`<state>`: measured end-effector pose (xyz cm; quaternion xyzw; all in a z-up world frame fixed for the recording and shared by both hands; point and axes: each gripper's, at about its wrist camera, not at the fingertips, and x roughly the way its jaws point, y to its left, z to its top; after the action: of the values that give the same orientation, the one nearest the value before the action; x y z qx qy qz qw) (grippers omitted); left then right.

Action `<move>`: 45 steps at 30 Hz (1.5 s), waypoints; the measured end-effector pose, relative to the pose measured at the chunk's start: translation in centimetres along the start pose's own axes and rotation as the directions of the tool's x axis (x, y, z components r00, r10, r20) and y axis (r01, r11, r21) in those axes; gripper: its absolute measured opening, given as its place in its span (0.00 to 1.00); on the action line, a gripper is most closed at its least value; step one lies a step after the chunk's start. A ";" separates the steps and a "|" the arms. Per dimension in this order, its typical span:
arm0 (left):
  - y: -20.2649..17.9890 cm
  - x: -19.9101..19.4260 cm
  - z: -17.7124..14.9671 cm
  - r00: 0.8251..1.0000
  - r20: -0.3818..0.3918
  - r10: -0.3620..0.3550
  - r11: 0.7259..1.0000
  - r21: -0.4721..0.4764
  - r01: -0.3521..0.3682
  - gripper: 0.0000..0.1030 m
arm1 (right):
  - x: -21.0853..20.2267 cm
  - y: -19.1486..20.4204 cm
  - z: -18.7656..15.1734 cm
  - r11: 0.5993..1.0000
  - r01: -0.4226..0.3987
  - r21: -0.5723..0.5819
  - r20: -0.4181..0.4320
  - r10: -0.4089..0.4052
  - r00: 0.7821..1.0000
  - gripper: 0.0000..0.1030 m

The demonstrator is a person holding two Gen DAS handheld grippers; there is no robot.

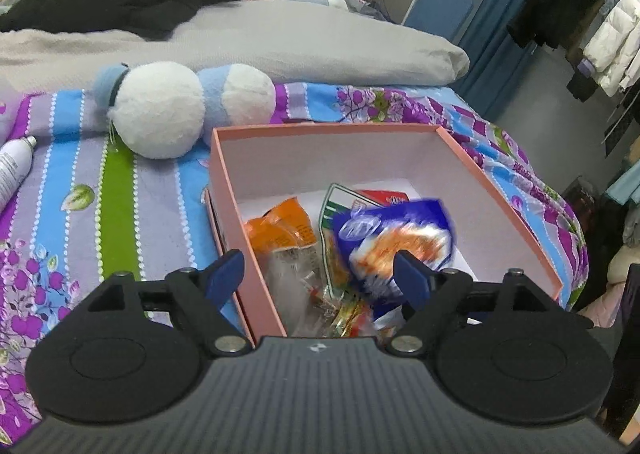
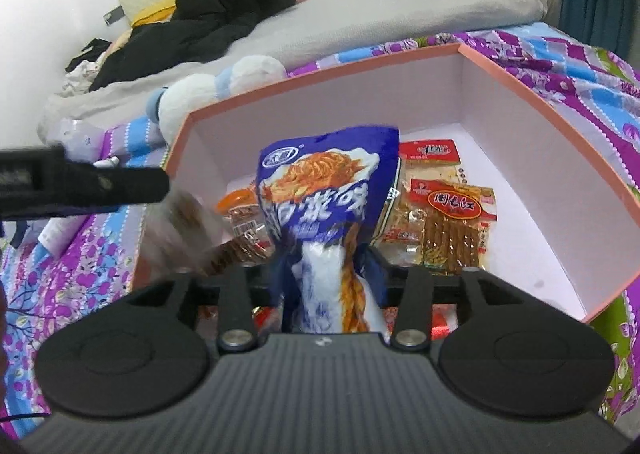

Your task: Organize snacks

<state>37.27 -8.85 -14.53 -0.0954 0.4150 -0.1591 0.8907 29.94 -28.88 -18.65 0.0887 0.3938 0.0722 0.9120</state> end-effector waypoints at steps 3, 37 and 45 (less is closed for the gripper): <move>-0.1 -0.9 0.3 1.000 0.015 0.007 1.000 0.008 -0.007 0.82 | -0.3 0.0 0.1 1.000 -0.005 0.013 0.006 0.005 1.000 0.56; -4.5 -29.8 -6.3 0.962 0.272 0.008 0.994 0.102 -0.037 1.00 | -24.2 6.7 -4.2 0.999 -0.031 -0.030 0.353 0.040 0.935 1.00; -5.5 -33.0 -9.1 0.960 0.278 0.035 0.992 0.104 -0.066 1.00 | -26.1 7.2 -6.2 0.999 -0.026 -0.021 0.345 0.031 0.938 1.00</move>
<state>9.21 -2.33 4.70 -0.0560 0.2795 -0.1445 0.9476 7.24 -26.46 -2.86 0.0984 0.2258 0.0719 0.9665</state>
